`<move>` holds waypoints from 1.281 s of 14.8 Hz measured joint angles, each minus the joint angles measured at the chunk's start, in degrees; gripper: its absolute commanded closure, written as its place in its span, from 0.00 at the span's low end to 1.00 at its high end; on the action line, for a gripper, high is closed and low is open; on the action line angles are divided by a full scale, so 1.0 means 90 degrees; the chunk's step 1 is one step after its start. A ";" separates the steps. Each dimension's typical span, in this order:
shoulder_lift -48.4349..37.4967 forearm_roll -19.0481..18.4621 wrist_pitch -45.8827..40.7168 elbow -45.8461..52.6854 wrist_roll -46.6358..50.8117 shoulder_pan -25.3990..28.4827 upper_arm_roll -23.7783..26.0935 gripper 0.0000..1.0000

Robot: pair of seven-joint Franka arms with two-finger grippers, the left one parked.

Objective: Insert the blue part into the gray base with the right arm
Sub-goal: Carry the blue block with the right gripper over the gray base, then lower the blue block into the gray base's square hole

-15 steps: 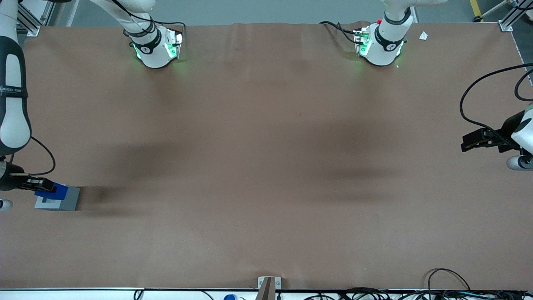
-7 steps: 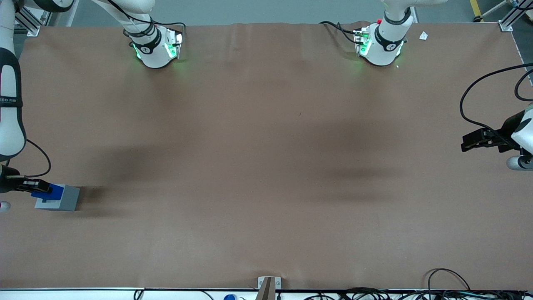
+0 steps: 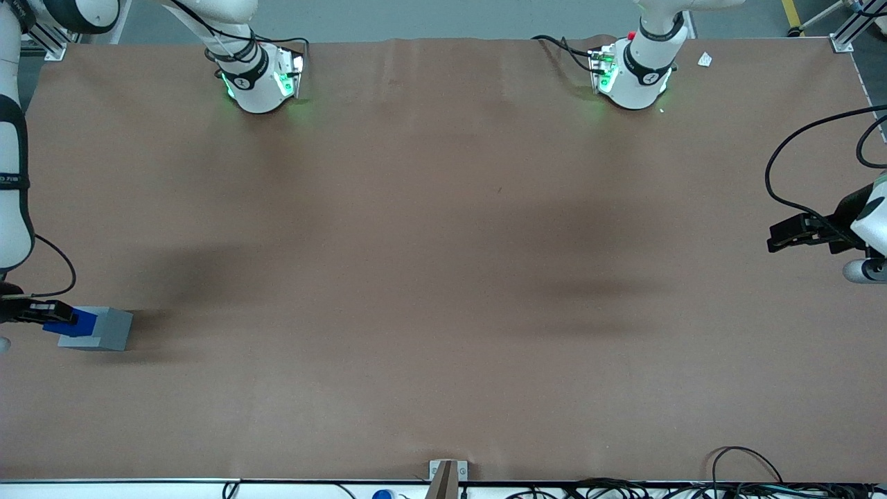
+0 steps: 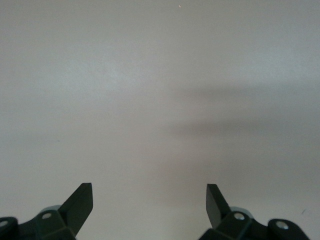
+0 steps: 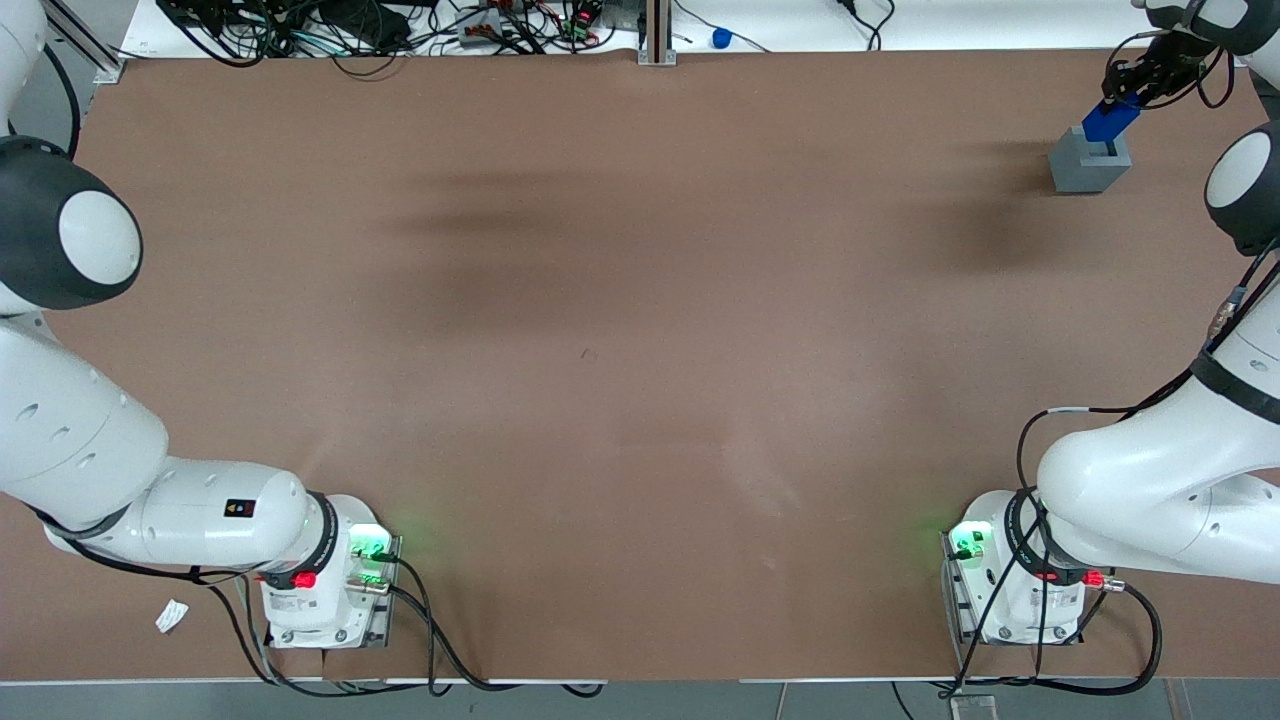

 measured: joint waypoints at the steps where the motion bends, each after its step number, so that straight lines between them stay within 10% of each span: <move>1: 0.0014 0.0000 0.0014 0.0004 0.0000 -0.0021 0.0000 0.80; 19: 0.0220 0.0065 0.0256 0.0012 0.0215 -0.0218 0.0022 0.82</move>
